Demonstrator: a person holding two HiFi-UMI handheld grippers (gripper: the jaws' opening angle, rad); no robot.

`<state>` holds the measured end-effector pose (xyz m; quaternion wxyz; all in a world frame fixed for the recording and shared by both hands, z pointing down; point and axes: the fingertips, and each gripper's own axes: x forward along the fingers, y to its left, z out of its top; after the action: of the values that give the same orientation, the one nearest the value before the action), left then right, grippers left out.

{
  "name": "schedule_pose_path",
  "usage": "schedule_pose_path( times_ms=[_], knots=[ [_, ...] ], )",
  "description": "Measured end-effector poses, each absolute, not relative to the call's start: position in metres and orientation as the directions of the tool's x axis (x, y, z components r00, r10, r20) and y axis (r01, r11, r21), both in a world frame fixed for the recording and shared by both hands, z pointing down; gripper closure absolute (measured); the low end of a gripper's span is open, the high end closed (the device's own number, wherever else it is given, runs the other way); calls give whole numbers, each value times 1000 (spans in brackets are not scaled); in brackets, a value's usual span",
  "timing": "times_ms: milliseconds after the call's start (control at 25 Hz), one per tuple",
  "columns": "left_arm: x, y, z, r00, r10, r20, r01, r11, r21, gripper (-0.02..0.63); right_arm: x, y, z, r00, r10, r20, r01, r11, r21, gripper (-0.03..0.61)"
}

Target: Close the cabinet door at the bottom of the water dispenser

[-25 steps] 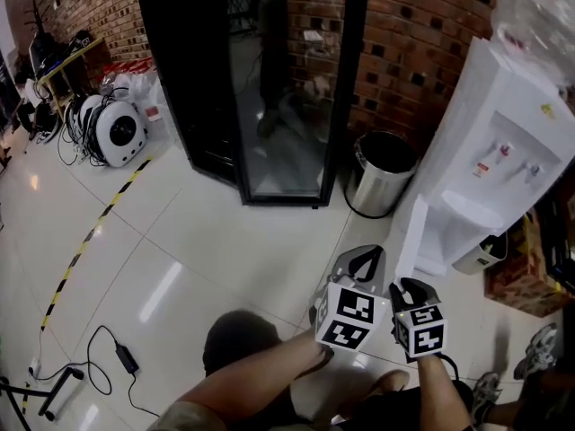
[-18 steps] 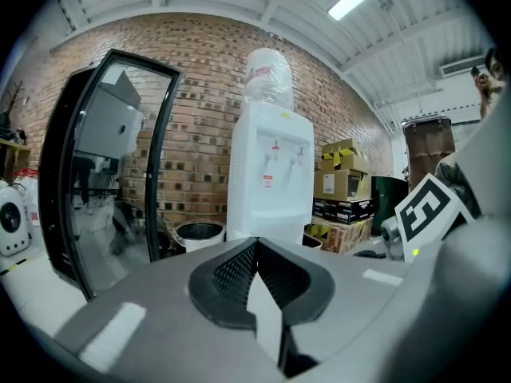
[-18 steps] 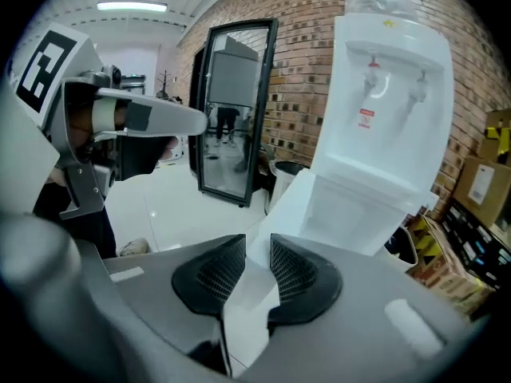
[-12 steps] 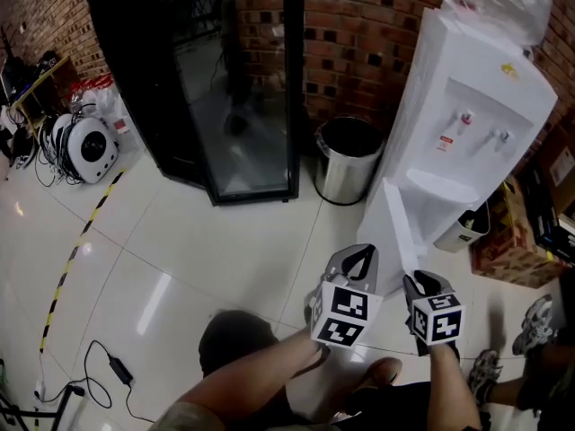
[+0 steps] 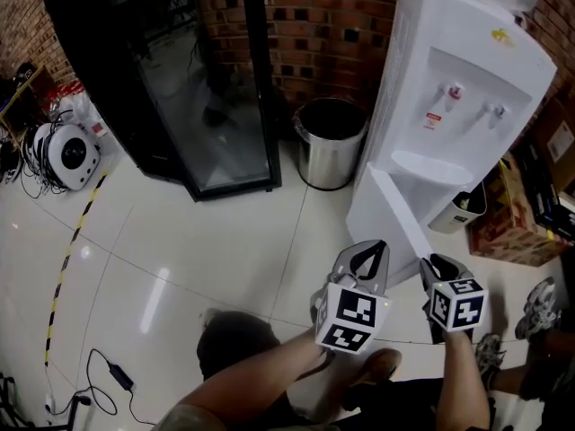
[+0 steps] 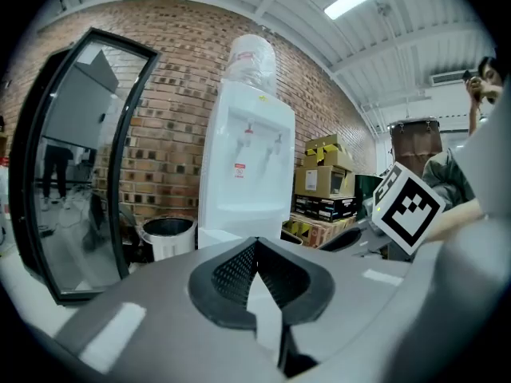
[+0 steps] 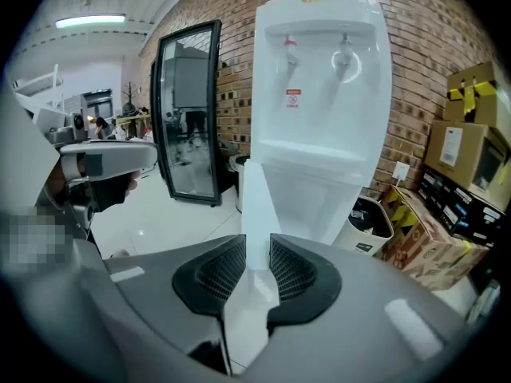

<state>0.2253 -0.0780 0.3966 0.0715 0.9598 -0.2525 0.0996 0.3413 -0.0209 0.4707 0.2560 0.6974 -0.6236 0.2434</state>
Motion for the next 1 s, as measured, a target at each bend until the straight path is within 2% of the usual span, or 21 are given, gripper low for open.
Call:
schedule_pose_path(
  times_ms=[480,1000],
  knots=[
    [256,-94,420,850,-458,262,-492,-867,79,612,409,-30,470,227,-738,635,-967,-249,57,477],
    [243,-127,434,805,-513,298,-558,-826,83,612,502,-55,475,407,-720,562,-893,-443,79,503]
  ],
)
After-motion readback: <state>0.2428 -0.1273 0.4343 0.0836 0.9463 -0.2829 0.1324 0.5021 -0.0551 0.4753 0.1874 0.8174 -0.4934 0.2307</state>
